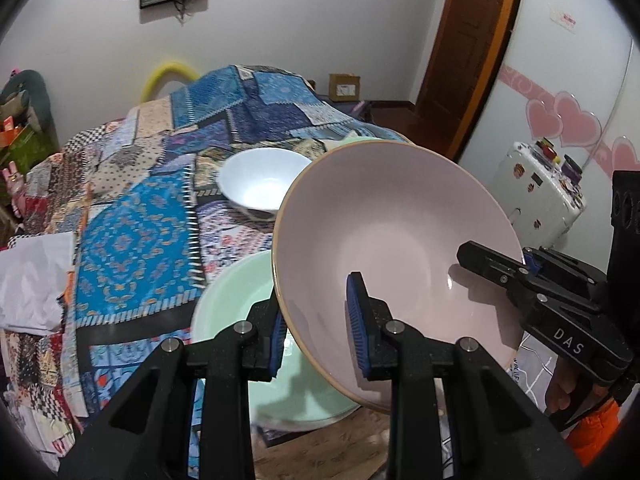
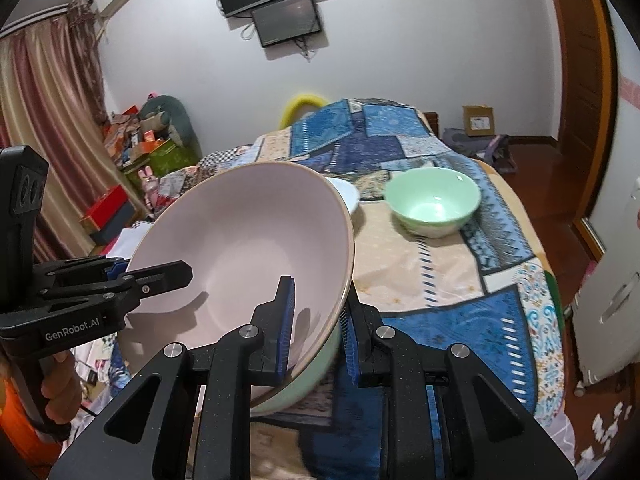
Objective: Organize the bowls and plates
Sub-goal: 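Lift the pink bowl with both tools and carry it toward the plate stack, then lower the pink bowl onto the mint green plate and open both tools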
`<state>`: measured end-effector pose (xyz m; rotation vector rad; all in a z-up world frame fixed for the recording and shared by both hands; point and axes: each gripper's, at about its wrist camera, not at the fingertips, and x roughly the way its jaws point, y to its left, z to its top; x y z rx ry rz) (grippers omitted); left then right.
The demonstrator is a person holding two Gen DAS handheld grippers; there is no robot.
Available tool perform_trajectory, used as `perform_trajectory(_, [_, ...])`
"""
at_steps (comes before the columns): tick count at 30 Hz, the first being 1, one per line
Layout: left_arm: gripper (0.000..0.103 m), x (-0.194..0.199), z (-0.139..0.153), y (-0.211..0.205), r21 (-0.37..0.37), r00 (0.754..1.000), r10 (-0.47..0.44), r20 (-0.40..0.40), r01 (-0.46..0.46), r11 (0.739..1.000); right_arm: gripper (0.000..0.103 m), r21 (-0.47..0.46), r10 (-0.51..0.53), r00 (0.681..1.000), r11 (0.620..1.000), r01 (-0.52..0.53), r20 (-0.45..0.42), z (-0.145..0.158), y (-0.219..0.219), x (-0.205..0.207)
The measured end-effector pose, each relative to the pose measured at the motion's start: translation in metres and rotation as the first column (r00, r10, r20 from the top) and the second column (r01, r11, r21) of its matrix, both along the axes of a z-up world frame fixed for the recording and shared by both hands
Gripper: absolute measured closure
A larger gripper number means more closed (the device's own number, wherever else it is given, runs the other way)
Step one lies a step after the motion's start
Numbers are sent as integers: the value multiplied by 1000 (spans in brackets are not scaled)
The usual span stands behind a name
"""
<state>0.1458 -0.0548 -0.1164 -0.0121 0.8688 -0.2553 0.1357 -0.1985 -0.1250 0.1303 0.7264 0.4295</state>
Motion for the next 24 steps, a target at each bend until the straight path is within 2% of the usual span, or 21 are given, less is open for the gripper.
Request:
perform_trajectory(14, [75,-39,19,71,8,992,114,49,-115,993,83,-3,123,992,992,-123,33,12,66,-8])
perform_trajectory(24, [75,-64,18,116,24,979,199,51,-200,980,83,-8,213,977,977,-213,28,9,107,-13])
